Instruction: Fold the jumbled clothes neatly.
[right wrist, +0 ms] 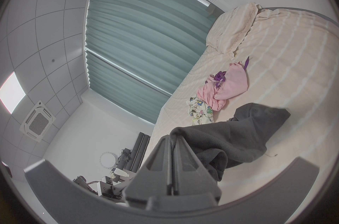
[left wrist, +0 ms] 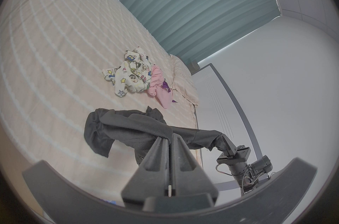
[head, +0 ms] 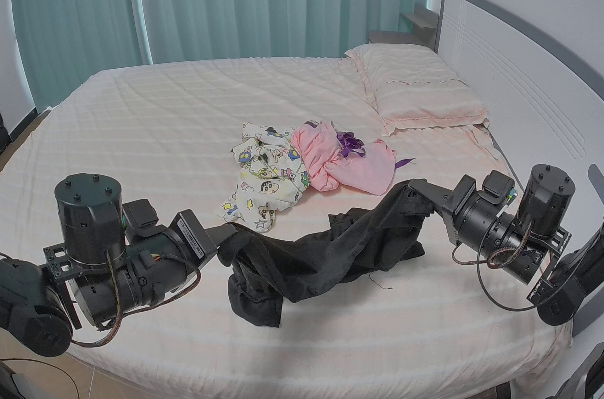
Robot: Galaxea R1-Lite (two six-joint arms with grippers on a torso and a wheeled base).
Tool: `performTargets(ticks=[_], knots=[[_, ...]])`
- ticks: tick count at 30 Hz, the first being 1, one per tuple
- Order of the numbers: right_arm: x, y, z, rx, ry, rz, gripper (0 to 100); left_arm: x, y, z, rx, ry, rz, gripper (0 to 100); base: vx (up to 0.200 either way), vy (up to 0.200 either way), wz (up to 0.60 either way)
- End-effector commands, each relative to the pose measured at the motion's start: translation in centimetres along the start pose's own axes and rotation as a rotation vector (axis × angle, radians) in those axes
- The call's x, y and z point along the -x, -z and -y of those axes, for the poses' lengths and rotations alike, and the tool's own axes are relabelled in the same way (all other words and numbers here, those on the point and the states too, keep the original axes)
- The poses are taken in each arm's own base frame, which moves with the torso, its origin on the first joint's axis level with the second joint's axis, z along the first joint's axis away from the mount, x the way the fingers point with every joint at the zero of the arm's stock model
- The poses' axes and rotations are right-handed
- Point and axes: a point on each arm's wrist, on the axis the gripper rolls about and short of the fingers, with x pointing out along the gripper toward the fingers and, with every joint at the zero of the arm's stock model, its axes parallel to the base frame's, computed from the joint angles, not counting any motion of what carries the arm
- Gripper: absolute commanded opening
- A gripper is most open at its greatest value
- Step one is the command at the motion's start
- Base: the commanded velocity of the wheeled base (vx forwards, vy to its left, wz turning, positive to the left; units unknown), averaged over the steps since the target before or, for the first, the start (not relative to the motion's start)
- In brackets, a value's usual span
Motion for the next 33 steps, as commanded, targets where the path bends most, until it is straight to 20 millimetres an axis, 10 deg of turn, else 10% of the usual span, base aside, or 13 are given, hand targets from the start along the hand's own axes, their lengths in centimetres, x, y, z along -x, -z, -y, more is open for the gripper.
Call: performTargets(ticks=[1, 16, 33], knots=[[0.1, 0.0, -0.1, 0.002, -0.004, 0.001, 0, -0.1, 0.1, -0.3, 0.0, -0.012, -0.005, 0, -0.2, 0.0, 0.0], [0.2, 0.3, -0.8, 0.021, -0.005, 0.02, 0, 0.0, -0.3, -0.3, 0.014, -0.01, 0.01, 0, -0.04, 0.0, 0.0], [0.3, -0.1, -1.2, 0.057, -0.005, 0.061, 0, 0.4, -1.0, -0.2, 0.02, -0.004, 0.045, 0, 0.0, 0.2, 0.0]])
